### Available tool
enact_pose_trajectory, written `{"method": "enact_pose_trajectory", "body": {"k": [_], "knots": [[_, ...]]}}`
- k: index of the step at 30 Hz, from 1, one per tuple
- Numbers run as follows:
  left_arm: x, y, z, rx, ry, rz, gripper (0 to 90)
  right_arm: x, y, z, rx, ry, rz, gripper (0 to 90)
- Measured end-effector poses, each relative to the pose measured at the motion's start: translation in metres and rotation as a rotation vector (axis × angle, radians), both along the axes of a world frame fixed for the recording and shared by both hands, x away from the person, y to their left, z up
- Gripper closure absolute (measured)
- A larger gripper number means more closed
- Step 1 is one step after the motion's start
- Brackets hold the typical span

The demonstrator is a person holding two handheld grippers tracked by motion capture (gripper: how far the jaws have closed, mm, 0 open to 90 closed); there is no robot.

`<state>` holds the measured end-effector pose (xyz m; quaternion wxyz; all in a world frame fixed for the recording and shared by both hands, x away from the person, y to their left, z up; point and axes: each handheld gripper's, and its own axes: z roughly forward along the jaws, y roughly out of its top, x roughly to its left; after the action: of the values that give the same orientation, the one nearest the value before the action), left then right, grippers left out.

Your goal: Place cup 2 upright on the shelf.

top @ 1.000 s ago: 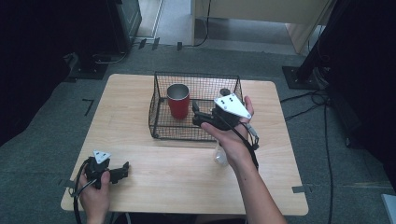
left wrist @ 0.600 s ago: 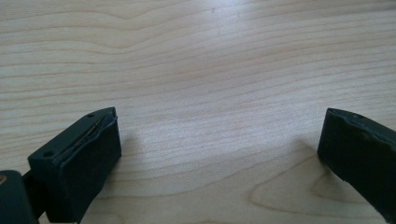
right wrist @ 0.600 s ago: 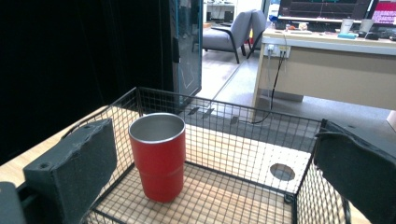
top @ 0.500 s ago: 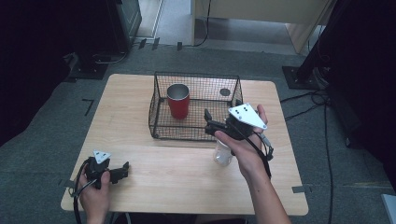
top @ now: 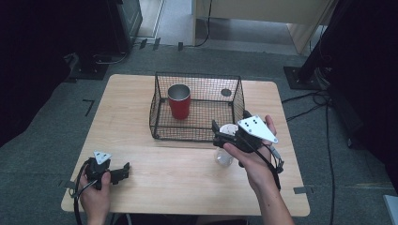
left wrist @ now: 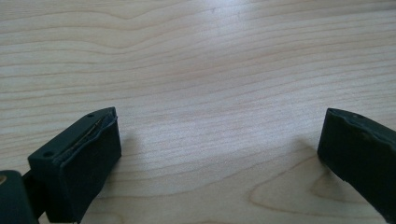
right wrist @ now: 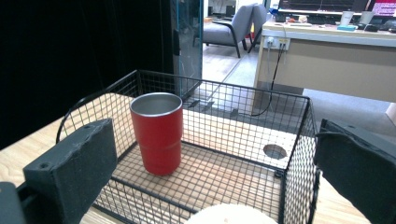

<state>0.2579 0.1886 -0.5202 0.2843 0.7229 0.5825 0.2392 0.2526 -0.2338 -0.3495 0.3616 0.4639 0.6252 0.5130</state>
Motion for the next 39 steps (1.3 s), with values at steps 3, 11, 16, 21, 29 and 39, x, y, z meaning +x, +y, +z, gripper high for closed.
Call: {"method": "enact_pose_trajectory", "body": {"k": [3,11,16,21,29,39], "knots": [[0.0,0.0,0.0,-0.001,-0.001,0.001,0.0,-0.005,-0.002,-0.003,0.01,0.006,0.001,0.0],[0.0,0.0,0.0,-0.002,-0.003,0.002,0.0,-0.018,-0.007,-0.011,0.003,0.008,-0.003,0.0],[0.0,0.0,0.0,-0.002,-0.002,0.002,0.0,-0.025,-0.01,-0.018,-0.003,0.015,-0.003,0.0],[0.0,0.0,0.0,-0.001,-0.002,0.001,0.0,-0.032,-0.013,-0.026,-0.004,0.024,-0.005,0.0],[0.0,0.0,0.0,-0.001,-0.002,0.001,0.0,-0.038,-0.016,-0.039,-0.017,0.041,-0.016,0.0],[0.0,0.0,0.0,-0.001,-0.002,0.001,0.0,-0.043,-0.018,-0.054,-0.026,0.065,-0.026,0.0]]}}
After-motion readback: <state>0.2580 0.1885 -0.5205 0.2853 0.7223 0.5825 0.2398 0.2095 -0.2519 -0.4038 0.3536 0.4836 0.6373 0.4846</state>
